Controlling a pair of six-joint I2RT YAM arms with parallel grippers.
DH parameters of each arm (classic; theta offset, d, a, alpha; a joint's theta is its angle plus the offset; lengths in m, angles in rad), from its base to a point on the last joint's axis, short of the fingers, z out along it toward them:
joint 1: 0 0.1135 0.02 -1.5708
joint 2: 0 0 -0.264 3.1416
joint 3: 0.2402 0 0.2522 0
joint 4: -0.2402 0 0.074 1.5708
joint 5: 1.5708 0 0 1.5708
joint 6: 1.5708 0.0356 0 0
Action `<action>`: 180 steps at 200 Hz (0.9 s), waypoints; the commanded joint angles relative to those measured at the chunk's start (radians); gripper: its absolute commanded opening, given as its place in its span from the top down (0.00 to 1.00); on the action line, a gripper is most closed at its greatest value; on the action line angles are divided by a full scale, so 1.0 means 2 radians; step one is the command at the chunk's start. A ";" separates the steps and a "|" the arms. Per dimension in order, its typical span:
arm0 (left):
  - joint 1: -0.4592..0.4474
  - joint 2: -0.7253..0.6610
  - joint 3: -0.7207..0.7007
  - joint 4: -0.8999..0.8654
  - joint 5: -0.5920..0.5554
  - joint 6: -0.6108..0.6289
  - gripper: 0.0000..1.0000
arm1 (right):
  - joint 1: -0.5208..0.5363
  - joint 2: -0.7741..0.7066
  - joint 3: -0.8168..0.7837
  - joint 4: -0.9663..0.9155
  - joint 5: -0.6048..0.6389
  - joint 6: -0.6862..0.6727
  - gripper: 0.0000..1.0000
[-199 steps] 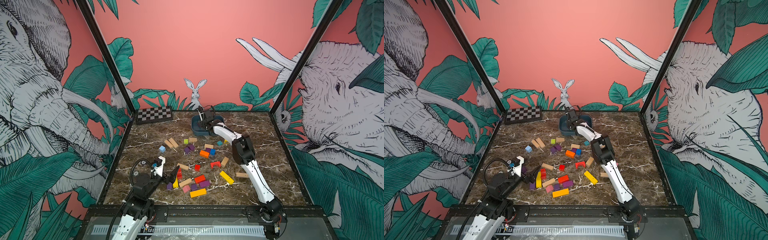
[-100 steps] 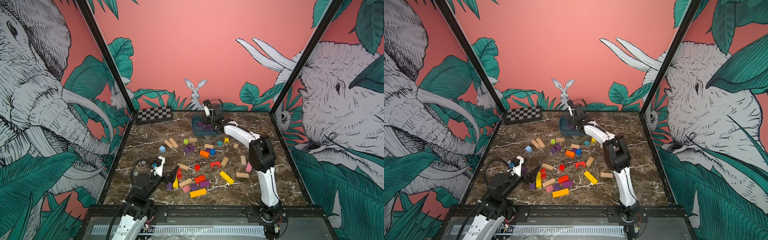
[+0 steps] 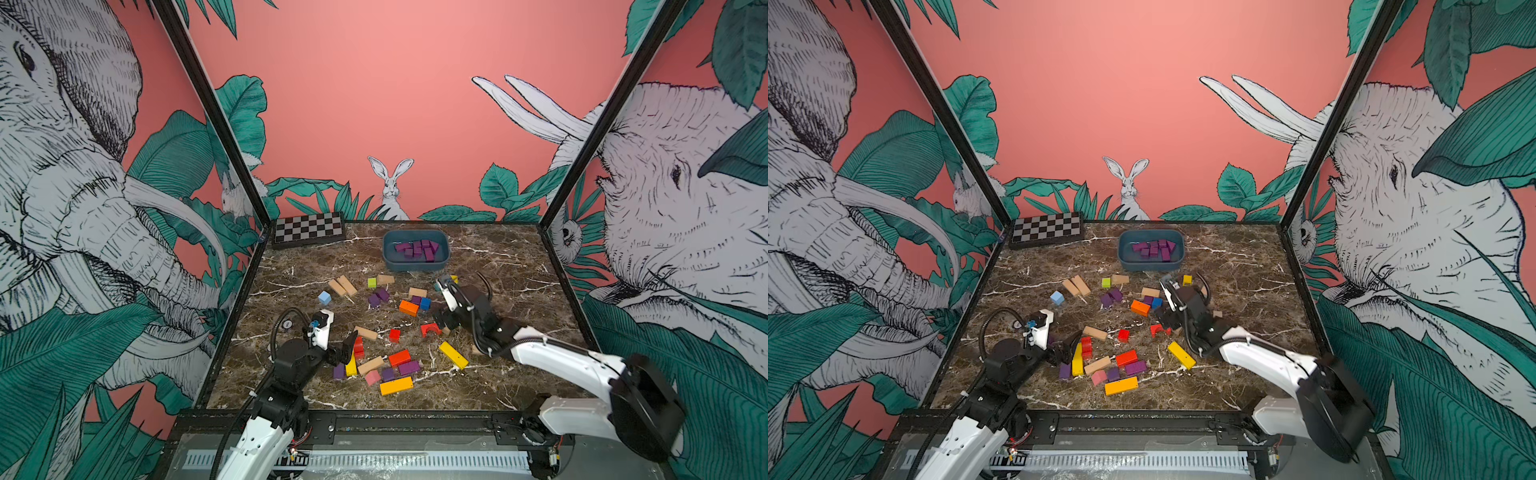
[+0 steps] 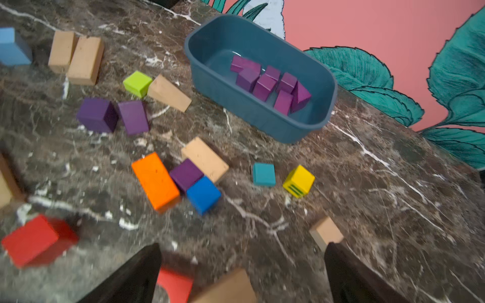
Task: Pick purple bricks into the storage bin
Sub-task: Pick up the building block from the center of the board.
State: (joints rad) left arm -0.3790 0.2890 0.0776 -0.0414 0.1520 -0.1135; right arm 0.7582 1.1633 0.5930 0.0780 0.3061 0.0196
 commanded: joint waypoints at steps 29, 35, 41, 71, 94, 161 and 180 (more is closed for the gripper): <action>-0.001 0.140 0.080 -0.015 -0.146 -0.088 0.01 | 0.022 -0.213 -0.117 -0.057 0.086 0.071 0.01; -0.001 0.159 0.093 -0.022 -0.160 -0.104 0.01 | 0.023 -0.234 -0.131 -0.062 0.087 0.078 0.01; -0.001 0.179 0.108 -0.036 -0.172 -0.125 0.01 | 0.023 -0.250 -0.143 -0.067 0.086 0.084 0.01; -0.001 0.273 0.200 -0.139 -0.219 -0.188 0.01 | 0.024 -0.286 -0.163 -0.078 0.083 0.094 0.01; -0.001 0.332 0.259 -0.214 -0.253 -0.217 0.01 | 0.024 -0.271 -0.168 -0.063 0.073 0.088 0.01; 0.058 0.384 0.270 -0.266 -0.149 -0.277 0.04 | 0.024 -0.226 -0.161 -0.042 0.037 0.072 0.01; 0.086 0.393 0.245 -0.251 -0.112 -0.286 0.08 | 0.024 -0.225 -0.162 -0.041 0.031 0.070 0.02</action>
State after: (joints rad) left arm -0.2607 1.0603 0.6147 -0.5083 -0.1875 -0.6098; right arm 0.7998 0.7132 0.2626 -0.0536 0.3893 0.1711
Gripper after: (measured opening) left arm 0.936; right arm 0.986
